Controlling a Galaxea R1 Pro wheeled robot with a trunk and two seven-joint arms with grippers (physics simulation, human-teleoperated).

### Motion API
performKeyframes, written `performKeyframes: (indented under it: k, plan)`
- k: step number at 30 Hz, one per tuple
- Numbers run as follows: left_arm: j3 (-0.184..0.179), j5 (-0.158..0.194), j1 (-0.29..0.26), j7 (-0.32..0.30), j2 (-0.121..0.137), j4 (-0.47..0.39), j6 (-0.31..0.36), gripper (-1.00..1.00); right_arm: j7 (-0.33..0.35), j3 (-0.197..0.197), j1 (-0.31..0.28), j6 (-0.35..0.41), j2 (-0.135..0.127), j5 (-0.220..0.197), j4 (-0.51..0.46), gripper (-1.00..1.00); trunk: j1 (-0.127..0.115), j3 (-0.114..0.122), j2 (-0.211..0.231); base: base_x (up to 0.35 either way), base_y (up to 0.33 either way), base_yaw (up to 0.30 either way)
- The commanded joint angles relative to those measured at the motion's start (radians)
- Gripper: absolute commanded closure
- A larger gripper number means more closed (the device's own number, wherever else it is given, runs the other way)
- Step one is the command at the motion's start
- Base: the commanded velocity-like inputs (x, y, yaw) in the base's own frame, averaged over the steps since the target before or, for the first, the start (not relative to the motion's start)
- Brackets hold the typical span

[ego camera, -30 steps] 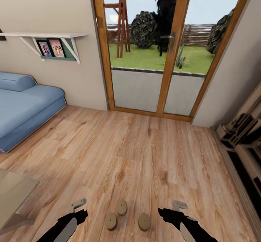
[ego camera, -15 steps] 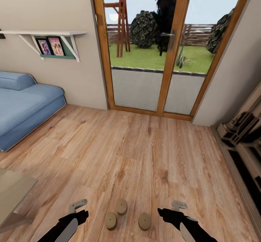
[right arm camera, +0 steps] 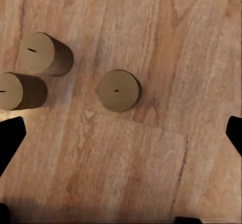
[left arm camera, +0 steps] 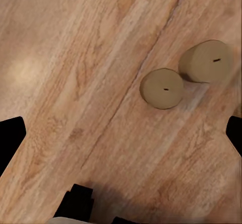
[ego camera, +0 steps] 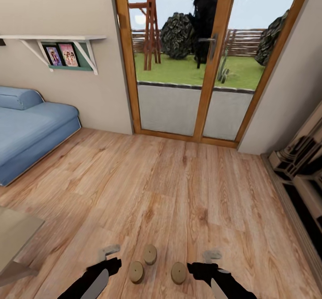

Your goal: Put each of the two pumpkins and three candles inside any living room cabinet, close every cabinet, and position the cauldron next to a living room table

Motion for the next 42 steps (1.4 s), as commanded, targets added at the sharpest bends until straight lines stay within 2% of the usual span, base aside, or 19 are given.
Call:
performKeyframes:
  k: [1, 4, 6, 17, 21, 25, 26, 27, 31, 42]
  plan:
    - [-0.007, -0.007, -0.003, 0.009, -0.005, -0.003, 0.004, -1.00, -0.019, 0.011, 0.000, 0.011, 0.000, -0.005, -0.001, -1.00, 0.004, -0.004, -0.008, 0.000, 0.000, 0.000]
    - [-0.008, -0.085, -0.024, 0.007, -0.035, -0.004, 0.036, -1.00, -0.092, 0.039, -0.001, 0.068, 0.016, -0.005, -0.006, -1.00, 0.015, -0.013, -0.029, 0.000, 0.000, 0.000]
    - [-0.009, -0.116, -0.037, 0.007, -0.052, -0.005, 0.069, -1.00, -0.113, 0.047, -0.003, 0.110, 0.029, -0.004, -0.010, -1.00, 0.023, -0.020, -0.043, 0.000, 0.000, 0.000]
    - [-0.009, -0.141, -0.052, 0.005, -0.063, -0.002, 0.084, -1.00, -0.124, 0.051, -0.006, 0.130, 0.035, -0.003, -0.010, -1.00, 0.065, -0.054, -0.120, 0.000, 0.000, 0.000]
    - [-0.009, -0.192, -0.064, 0.004, -0.069, -0.005, 0.087, -1.00, -0.124, 0.051, -0.012, 0.136, 0.046, -0.004, -0.017, -1.00, 0.081, -0.067, -0.148, 0.000, 0.000, 0.000]
    - [-0.008, -0.192, -0.087, -0.007, -0.067, 0.000, 0.088, -1.00, -0.122, 0.051, -0.050, 0.168, 0.052, -0.008, -0.018, -1.00, 0.096, -0.079, -0.176, 0.000, 0.000, 0.000]
    - [-0.008, -0.190, -0.091, -0.032, -0.065, 0.004, 0.088, -1.00, -0.122, 0.051, -0.066, 0.190, 0.054, -0.008, -0.018, -1.00, 0.100, -0.082, -0.183, 0.000, 0.000, 0.000]
    - [-0.007, -0.191, -0.094, -0.081, -0.062, 0.016, 0.088, -1.00, -0.122, 0.051, -0.085, 0.213, 0.059, -0.008, -0.019, -1.00, 0.104, -0.086, -0.190, 0.000, 0.000, 0.000]
    - [-0.003, -0.196, -0.097, -0.140, -0.058, 0.040, 0.087, -1.00, -0.122, 0.051, -0.110, 0.235, 0.074, -0.008, -0.021, -1.00, 0.119, -0.098, -0.218, 0.000, 0.000, 0.000]
    - [0.000, -0.201, -0.097, -0.152, -0.061, 0.045, 0.084, -1.00, -0.123, 0.051, -0.115, 0.241, 0.089, -0.005, -0.033, -1.00, 0.161, -0.133, -0.295, 0.000, 0.000, 0.000]
